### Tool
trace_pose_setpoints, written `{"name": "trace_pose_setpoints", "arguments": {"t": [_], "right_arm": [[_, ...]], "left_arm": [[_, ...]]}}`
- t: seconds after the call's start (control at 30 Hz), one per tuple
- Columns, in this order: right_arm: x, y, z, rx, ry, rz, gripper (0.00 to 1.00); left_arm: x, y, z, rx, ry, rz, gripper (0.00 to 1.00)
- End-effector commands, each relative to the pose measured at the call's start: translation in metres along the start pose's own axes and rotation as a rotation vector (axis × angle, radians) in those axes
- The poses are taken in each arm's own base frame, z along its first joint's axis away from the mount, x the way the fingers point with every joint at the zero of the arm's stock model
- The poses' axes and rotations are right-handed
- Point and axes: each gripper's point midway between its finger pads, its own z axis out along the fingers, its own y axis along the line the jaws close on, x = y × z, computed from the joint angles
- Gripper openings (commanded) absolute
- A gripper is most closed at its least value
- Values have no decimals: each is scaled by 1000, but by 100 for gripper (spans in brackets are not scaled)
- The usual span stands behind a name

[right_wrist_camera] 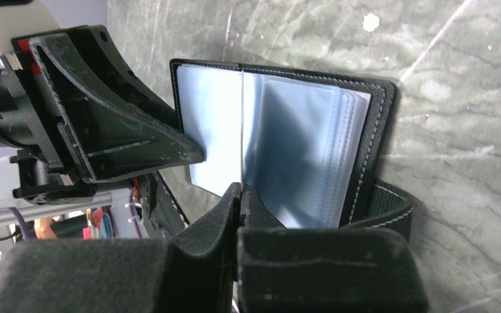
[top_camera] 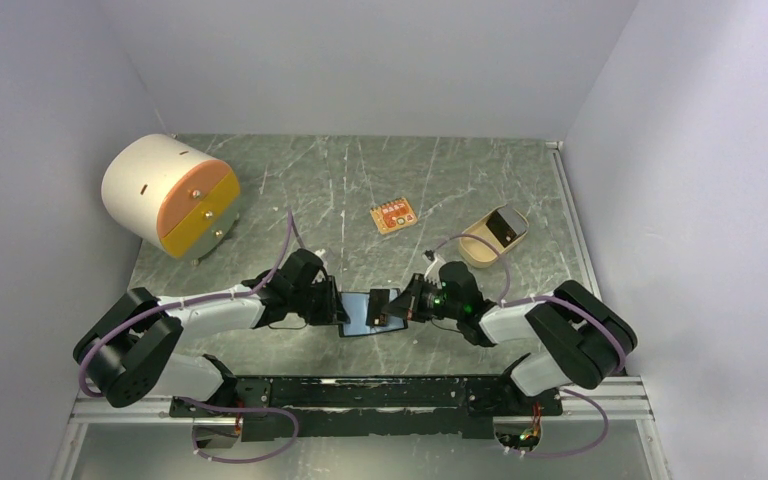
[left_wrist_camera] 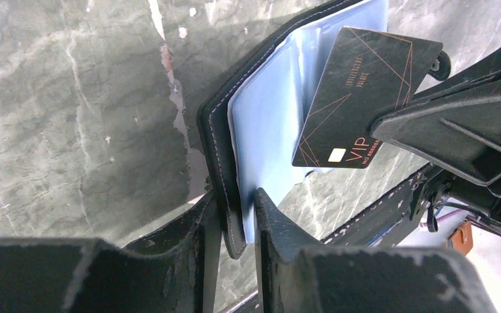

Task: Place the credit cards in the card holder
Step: Insert the credit card into the card holder.

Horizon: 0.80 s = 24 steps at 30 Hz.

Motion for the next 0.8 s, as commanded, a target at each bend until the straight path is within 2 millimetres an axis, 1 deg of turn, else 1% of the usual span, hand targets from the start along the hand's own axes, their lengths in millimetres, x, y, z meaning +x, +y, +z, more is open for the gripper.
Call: {"name": "trace_pose_setpoints", "arguments": {"t": [0.0,0.1,0.27,0.37,0.5,0.63,0.77], "right_arm": [[8,0,-1,-22,11,3,0],[4,-2,-1,-7,-4,2,0],[-9,3,1,-2,-48,-11,0],[-12,2,3,6,-58,-7,0],[-9,3,6,-11,-43,1,0],[-4,-1,7,-12,-29,6,0],[3,2,6,-45,3,15,0]], "left_arm": [[-5,8,0,-43,-15,6,29],[-7,9,-1,-55,-19,9,30],[-8,11,-2,-68,-25,10,31],[-7,11,-2,-64,-22,6,31],[-5,10,1,-49,-12,3,29],[-4,9,2,-39,-9,0,26],[-3,8,4,-35,2,5,25]]}}
